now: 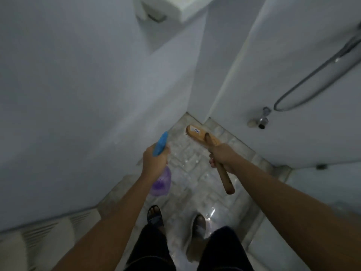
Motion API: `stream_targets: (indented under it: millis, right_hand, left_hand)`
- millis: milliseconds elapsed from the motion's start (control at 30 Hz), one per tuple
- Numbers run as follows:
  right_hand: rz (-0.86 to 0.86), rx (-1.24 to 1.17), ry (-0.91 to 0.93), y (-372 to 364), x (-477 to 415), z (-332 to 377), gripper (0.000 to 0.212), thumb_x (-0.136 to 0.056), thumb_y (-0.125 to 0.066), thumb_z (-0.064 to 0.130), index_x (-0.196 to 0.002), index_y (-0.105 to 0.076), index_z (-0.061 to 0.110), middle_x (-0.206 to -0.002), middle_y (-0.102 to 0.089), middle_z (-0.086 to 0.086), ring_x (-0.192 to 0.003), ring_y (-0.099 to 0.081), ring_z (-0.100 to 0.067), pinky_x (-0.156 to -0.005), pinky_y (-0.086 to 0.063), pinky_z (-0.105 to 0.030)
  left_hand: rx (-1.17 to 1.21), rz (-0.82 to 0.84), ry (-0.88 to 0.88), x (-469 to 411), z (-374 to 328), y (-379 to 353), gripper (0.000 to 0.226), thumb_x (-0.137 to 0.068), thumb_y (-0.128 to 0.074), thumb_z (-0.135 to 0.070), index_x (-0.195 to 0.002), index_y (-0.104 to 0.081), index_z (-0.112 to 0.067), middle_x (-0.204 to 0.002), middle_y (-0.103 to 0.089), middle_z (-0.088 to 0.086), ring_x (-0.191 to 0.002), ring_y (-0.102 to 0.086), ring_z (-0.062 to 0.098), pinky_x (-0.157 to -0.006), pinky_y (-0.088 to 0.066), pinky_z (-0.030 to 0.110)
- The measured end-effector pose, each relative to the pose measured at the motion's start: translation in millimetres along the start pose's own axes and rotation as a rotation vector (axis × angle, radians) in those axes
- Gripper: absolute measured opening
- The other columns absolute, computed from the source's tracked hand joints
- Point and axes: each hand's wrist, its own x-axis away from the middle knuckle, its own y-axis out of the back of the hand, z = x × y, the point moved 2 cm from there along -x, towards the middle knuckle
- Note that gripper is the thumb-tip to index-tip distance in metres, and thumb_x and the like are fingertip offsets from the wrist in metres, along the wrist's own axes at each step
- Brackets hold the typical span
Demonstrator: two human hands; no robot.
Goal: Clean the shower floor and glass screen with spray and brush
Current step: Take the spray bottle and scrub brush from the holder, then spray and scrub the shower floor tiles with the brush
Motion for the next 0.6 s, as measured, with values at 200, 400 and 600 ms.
stream_targets:
  millis: [200,400,600]
  right_hand:
    - [-0.082,-0.15,0.003,-28,-164,-92,0.017,-0.102,-0.042,0.003,-0.099,-0.057,0.011,-0.067,-0.048,-0.005,-0.045,-0.048,-0.015,-0.041,-0.046,-0.027]
    - [-0.118,-0.163,0.044,-66,-327,-172,0.01,-0.104,-0.048,0.011,-0.101,-0.057,0.009,-0.077,-0.051,-0.008,-0.045,-0.052,-0.014,-0.04,-0.048,-0.025]
    - [-0.142,-0.118,0.113,-96,-416,-221,0.012,-0.103,-0.053,0.015,-0.104,-0.059,0.004,-0.083,-0.056,-0.011,-0.044,-0.055,-0.012,-0.04,-0.049,-0.025]
  left_hand:
    - [-0.136,-0.04,-0.058,-125,136,-70,0.045,-0.077,-0.063,-0.038,-0.076,-0.069,0.007,-0.073,-0.069,0.023,-0.051,-0.056,0.021,-0.047,-0.048,0.035]
    - [-0.279,-0.046,-0.042,-236,282,-106,0.037,-0.082,-0.073,-0.035,-0.075,-0.072,0.001,-0.069,-0.069,0.02,-0.057,-0.065,0.038,-0.057,-0.057,0.049]
    - [-0.295,-0.097,-0.09,-297,369,-120,0.045,-0.078,-0.08,-0.038,-0.072,-0.069,0.006,-0.068,-0.066,0.025,-0.05,-0.06,0.023,-0.048,-0.05,0.036]
